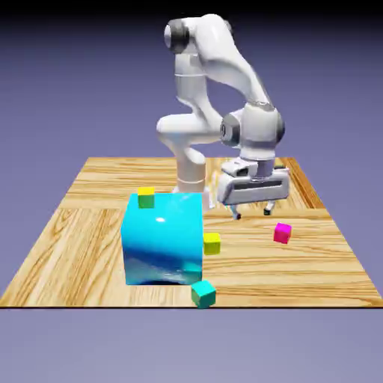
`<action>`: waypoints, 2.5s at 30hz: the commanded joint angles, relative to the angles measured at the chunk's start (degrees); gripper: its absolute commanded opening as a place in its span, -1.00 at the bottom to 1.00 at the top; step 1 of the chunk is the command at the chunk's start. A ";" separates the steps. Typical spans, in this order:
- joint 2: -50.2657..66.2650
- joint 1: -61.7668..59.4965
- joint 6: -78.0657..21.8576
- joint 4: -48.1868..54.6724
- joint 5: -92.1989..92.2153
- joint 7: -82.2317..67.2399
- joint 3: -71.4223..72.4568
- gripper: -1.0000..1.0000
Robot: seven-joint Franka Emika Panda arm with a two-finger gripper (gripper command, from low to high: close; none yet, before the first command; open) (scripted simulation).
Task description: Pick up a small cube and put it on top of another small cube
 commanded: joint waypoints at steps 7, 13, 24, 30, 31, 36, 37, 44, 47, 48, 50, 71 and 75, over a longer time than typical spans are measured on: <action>14.54 4.30 -17.19 11.81 -3.45 2.64 5.03 0.00; 27.00 8.46 -31.93 21.93 -6.40 4.89 9.34 0.00; 49.84 16.10 -58.94 40.48 -11.81 9.03 17.25 0.00; 62.30 20.27 -73.68 50.60 -14.77 11.29 21.56 0.00; 63.55 20.68 -75.16 51.61 -15.06 11.52 21.99 0.00; 62.15 17.94 -69.27 43.32 -15.81 12.61 21.77 0.00; 61.80 17.25 -67.80 41.24 -15.99 12.88 21.71 0.00; 62.94 19.50 -72.62 48.03 -15.39 11.99 21.90 -1.00; 63.06 18.34 -75.29 48.97 -17.16 11.25 23.45 -1.00; 62.67 16.50 -75.39 46.89 -18.80 11.03 24.60 -1.00; 61.89 12.81 -75.59 42.74 -22.09 10.61 26.89 -1.00; 53.73 -25.88 -77.74 -0.87 -56.60 6.14 50.96 -1.00; 51.44 -27.63 -75.88 -5.01 -59.27 5.17 50.92 -1.00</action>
